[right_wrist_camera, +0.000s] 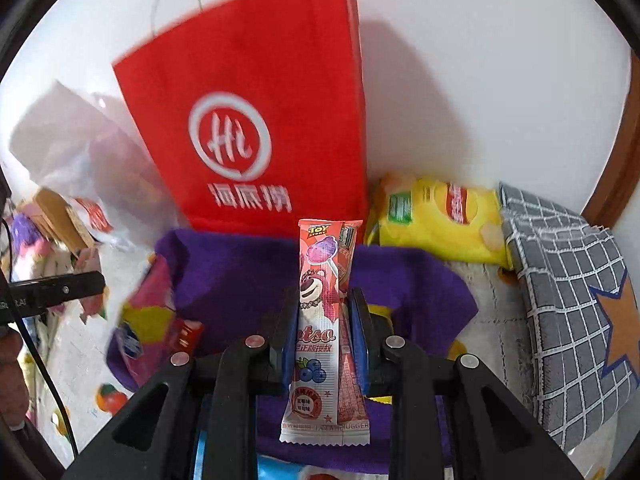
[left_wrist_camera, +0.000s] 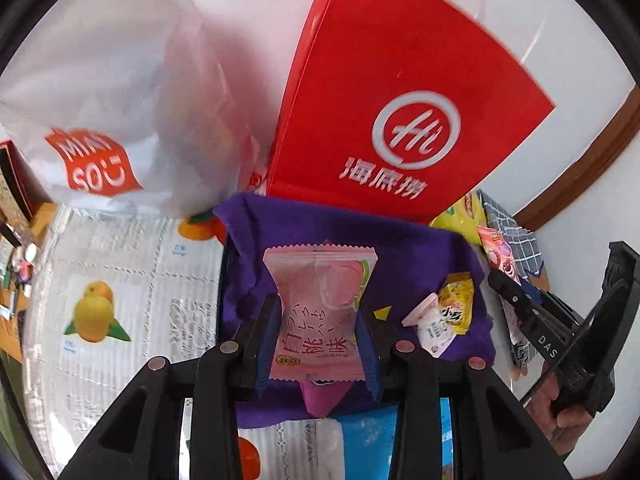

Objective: Organize snacks
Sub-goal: 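Carry both held packets over the purple towel with both tools, then open both tools to drop the packets onto the purple towel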

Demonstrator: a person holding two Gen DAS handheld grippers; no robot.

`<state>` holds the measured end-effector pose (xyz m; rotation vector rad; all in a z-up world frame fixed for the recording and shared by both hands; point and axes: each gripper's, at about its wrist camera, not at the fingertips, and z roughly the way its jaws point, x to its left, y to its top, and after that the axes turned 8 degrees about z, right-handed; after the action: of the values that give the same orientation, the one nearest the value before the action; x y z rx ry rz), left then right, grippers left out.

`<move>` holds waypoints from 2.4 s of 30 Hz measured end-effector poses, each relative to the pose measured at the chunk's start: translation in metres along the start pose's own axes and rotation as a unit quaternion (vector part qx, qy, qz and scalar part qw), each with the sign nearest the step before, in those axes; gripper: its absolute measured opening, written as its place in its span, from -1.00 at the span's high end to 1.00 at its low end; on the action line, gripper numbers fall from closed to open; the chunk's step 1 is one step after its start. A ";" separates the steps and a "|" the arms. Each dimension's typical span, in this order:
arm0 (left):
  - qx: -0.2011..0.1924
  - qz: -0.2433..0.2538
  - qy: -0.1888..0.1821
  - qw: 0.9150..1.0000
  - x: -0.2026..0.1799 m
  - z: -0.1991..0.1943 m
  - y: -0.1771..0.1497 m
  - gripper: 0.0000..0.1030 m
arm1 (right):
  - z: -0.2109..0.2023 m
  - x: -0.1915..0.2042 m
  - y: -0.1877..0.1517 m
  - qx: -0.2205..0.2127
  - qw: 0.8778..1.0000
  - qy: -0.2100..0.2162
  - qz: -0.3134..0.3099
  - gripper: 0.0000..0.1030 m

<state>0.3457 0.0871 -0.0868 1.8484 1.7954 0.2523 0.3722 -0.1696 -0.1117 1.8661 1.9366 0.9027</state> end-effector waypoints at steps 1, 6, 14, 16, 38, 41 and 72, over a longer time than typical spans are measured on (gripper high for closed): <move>0.003 -0.006 -0.008 1.000 0.003 0.004 -0.002 0.33 | 0.004 -0.001 -0.001 0.001 1.000 -0.009 -0.001 0.54; 0.016 -0.018 -0.019 1.000 0.008 0.018 -0.003 0.33 | 0.016 -0.004 -0.007 0.012 1.000 -0.005 0.001 0.54; 0.018 -0.014 -0.048 0.999 0.004 0.023 -0.005 0.33 | 0.026 0.007 -0.016 0.021 1.000 0.002 -0.018 0.54; 0.020 -0.011 -0.055 0.998 0.002 0.024 -0.005 0.33 | 0.027 0.009 -0.016 0.021 1.000 0.002 -0.021 0.53; 0.040 -0.003 -0.050 0.998 -0.003 0.039 -0.008 0.33 | 0.037 0.008 -0.018 0.036 0.999 0.000 -0.021 0.53; 0.041 -0.003 -0.050 0.998 -0.002 0.040 -0.008 0.33 | 0.041 0.009 -0.020 0.045 0.999 -0.002 -0.020 0.53; 0.084 0.013 -0.041 0.996 -0.011 0.066 -0.011 0.33 | 0.062 0.012 -0.019 0.082 0.996 -0.014 -0.024 0.51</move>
<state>0.3676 0.0598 -0.1445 1.9674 1.7842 0.0349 0.3937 -0.1425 -0.1681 1.9014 2.0847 0.7183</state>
